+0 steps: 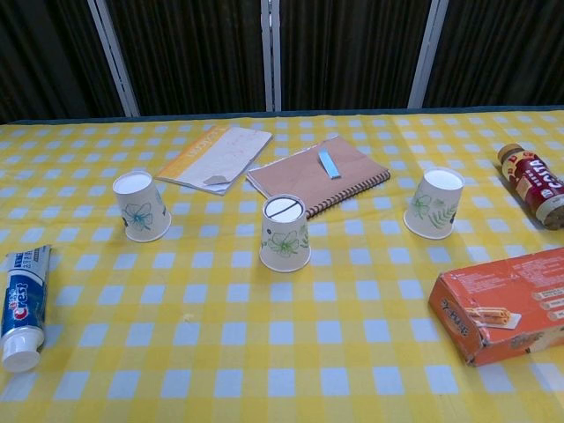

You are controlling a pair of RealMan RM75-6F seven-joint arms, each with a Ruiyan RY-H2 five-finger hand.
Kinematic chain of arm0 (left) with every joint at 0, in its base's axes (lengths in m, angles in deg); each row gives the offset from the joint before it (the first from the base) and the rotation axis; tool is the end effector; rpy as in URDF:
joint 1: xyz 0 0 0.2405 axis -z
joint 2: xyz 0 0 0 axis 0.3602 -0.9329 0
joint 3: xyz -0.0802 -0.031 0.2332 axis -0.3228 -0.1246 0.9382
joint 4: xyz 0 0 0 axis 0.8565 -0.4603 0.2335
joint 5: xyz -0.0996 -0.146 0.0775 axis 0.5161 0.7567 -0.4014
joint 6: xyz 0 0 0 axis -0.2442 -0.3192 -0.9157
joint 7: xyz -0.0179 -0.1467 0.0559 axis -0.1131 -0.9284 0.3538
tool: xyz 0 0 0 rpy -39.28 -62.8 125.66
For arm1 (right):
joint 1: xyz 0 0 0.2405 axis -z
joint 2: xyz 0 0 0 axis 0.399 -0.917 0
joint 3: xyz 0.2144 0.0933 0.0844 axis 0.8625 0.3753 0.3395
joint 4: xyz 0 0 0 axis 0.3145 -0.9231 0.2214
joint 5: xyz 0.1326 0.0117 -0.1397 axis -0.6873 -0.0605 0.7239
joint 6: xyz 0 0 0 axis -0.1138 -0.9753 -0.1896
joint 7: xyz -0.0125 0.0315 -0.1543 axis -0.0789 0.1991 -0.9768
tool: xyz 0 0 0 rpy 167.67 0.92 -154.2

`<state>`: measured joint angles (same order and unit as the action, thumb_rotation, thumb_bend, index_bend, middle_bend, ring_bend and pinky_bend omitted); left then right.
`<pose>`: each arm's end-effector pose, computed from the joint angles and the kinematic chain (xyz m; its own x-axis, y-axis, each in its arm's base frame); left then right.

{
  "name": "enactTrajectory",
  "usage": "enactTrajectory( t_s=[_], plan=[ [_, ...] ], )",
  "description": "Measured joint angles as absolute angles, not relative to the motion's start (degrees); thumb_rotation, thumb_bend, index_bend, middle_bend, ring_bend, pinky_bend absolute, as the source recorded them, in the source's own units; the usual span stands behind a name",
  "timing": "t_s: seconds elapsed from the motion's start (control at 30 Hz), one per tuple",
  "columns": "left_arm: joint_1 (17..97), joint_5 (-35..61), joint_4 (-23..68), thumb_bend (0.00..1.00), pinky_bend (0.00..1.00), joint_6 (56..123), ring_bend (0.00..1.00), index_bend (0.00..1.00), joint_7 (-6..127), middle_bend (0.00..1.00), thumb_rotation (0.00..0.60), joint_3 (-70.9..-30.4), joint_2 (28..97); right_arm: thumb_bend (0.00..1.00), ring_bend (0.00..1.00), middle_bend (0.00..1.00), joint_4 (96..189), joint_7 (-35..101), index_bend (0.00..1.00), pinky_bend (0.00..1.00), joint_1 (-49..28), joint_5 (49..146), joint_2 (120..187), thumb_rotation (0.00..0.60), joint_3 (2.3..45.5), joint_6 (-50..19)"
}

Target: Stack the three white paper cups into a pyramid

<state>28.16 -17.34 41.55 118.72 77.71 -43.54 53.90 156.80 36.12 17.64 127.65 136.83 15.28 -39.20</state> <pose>-0.2571 0.1942 0.1319 0.5054 -0.1426 0.8510 0.8474 -0.1043 -0.5207 -0.2846 -0.1935 0.1585 0.3556 0.0188 0.9344 -0.9237 -0.1455 0.3544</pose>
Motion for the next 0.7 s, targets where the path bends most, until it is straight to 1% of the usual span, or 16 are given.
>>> enactTrajectory(
  t_s=[0.7],
  plan=[
    [27.97,-16.75,42.24,0.21,0.00,117.39,0.00,0.00,77.48,0.00,0.600,-44.43,53.31,0.15,0.00,0.00,156.90,36.29,0.09,0.00,17.44,127.44,136.85,0.600,15.30,-38.73]
  ],
)
